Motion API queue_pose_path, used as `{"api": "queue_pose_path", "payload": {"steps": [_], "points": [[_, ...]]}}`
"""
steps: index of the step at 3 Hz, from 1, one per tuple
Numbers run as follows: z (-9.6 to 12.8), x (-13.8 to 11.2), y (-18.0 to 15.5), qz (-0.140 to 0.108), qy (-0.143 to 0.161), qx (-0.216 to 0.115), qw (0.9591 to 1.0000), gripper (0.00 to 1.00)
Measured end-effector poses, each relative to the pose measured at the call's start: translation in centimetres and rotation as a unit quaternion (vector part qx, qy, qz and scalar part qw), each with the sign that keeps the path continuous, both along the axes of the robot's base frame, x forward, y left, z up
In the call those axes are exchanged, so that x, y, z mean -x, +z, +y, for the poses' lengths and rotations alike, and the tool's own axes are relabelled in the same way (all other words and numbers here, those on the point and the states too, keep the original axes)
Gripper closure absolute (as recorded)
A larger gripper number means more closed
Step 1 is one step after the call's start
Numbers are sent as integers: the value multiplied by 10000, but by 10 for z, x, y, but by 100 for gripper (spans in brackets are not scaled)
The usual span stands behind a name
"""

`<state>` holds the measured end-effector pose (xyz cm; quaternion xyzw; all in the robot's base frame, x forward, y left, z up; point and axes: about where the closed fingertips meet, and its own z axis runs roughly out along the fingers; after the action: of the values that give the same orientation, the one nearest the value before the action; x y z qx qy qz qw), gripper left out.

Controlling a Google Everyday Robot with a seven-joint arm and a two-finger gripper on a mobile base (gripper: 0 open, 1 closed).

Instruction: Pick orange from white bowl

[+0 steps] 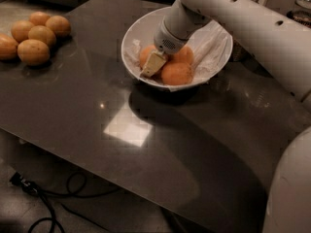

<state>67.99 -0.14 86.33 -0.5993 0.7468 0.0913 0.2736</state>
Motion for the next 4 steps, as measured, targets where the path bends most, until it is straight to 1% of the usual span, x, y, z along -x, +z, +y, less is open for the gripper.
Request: {"api": "queue_pose_path", "payload": {"steps": [2,3,4], "points": [[0,0,0,0,0,0,10000,96],[-7,8,38,-236,67,-237,9994,100],[-29,11,77,-513,-67,-790,9955,100]]}}
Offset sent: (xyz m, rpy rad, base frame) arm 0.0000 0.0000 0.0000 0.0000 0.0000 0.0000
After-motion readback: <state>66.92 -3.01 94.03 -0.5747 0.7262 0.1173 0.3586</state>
